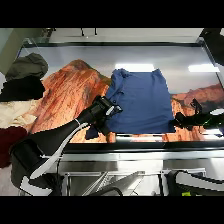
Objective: Fold the shirts.
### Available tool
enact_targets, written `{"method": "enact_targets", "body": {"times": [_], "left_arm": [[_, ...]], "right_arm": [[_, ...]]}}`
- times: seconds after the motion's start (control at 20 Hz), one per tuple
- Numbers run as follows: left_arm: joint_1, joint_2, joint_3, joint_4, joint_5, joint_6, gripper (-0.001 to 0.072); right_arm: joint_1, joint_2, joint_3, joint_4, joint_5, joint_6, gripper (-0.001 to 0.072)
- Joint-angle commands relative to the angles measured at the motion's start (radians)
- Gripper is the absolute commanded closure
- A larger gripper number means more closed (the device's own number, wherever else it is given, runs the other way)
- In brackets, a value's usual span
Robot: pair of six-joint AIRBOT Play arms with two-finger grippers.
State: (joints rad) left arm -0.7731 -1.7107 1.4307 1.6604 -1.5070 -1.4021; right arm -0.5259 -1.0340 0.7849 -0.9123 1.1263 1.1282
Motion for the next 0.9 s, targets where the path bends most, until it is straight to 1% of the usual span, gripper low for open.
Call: {"method": "enact_targets", "body": {"times": [0.0,0.1,0.2,0.3,0.35,0.45,0.55,0.6,0.65,0.75,0.8,0.85], "left_arm": [[0.040,0.002,0.059,-0.082,-0.040,0.045,0.0693],[0.120,0.025,0.075,-0.199,-0.055,0.070,0.0693],[0.241,0.092,0.074,-0.331,-0.055,0.086,0.0693],[0.393,0.177,0.074,-0.504,-0.053,0.094,0.0693],[0.480,0.223,0.074,-0.629,-0.054,0.097,0.0693],[0.646,0.302,0.074,-0.952,-0.079,0.132,0.0693],[0.810,0.389,0.074,-1.342,-0.155,0.192,0.0693],[0.880,0.435,0.074,-1.501,-0.172,0.217,0.0693],[0.951,0.488,0.074,-1.639,-0.172,0.229,0.0693],[1.071,0.591,0.074,-1.825,-0.163,0.254,0.0693],[1.127,0.637,0.074,-1.876,-0.166,0.254,0.0693],[1.189,0.688,0.074,-1.906,-0.162,0.254,0.0693]], "right_arm": [[-0.001,-0.001,0.001,0.000,0.004,0.000,0.0690],[-0.003,0.002,0.009,0.024,0.013,0.000,0.0690],[-0.003,0.013,0.049,0.093,0.059,-0.007,0.0691],[-0.003,0.037,0.136,0.237,0.144,-0.066,0.0690],[-0.003,0.057,0.192,0.324,0.181,-0.088,0.0691],[-0.003,0.112,0.310,0.544,0.220,-0.143,0.0691],[-0.019,0.187,0.435,0.763,0.209,-0.224,0.0691],[-0.040,0.229,0.504,0.828,0.190,-0.258,0.0691],[-0.060,0.266,0.570,0.847,0.165,-0.272,0.0690],[-0.106,0.343,0.694,0.845,0.129,-0.305,0.0690],[-0.130,0.381,0.747,0.844,0.121,-0.335,0.0690],[-0.145,0.410,0.787,0.825,0.094,-0.344,0.0690]]}}
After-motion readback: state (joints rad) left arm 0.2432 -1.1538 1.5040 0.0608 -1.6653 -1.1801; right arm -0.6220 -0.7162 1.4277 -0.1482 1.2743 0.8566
